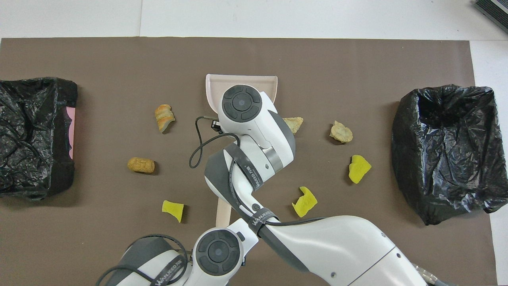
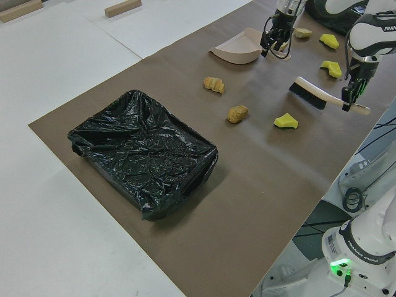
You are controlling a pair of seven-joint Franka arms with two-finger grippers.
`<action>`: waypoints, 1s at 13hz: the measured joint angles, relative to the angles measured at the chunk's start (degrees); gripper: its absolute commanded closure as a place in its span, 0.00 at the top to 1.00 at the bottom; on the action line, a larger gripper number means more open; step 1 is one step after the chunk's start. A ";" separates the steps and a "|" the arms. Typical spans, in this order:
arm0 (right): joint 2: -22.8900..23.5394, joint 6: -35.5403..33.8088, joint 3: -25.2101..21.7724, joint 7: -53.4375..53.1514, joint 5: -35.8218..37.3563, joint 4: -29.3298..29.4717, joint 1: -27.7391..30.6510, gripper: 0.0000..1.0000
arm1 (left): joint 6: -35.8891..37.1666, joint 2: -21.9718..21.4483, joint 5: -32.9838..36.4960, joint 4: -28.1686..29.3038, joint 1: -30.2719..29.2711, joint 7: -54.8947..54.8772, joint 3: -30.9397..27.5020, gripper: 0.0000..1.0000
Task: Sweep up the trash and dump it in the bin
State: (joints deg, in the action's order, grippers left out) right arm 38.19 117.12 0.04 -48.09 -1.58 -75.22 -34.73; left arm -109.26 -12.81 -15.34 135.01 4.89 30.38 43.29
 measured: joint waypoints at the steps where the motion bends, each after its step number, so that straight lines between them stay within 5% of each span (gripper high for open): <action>1: 0.00 -0.13 0.00 0.29 0.07 -0.06 0.00 0.16 | 2.22 -1.74 0.05 -0.07 -0.01 0.00 -2.32 0.00; 2: 0.00 -0.39 0.00 0.97 0.37 -0.08 0.00 0.00 | 4.18 -3.57 0.11 -0.11 -0.04 0.00 -4.71 0.00; 6: -0.05 -1.31 -0.02 4.90 2.01 -0.06 -0.01 0.00 | 14.63 -9.78 0.61 0.27 -0.37 3.60 -9.78 0.00; 13: -4.75 -4.69 -0.06 12.72 2.88 0.11 1.16 0.00 | 13.10 -10.46 0.12 2.91 -0.94 28.30 -9.92 0.00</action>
State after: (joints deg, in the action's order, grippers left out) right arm 33.44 112.43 -0.01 -35.36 1.30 -75.10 -33.57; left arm -96.16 -23.27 -15.23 137.93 3.95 58.68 33.38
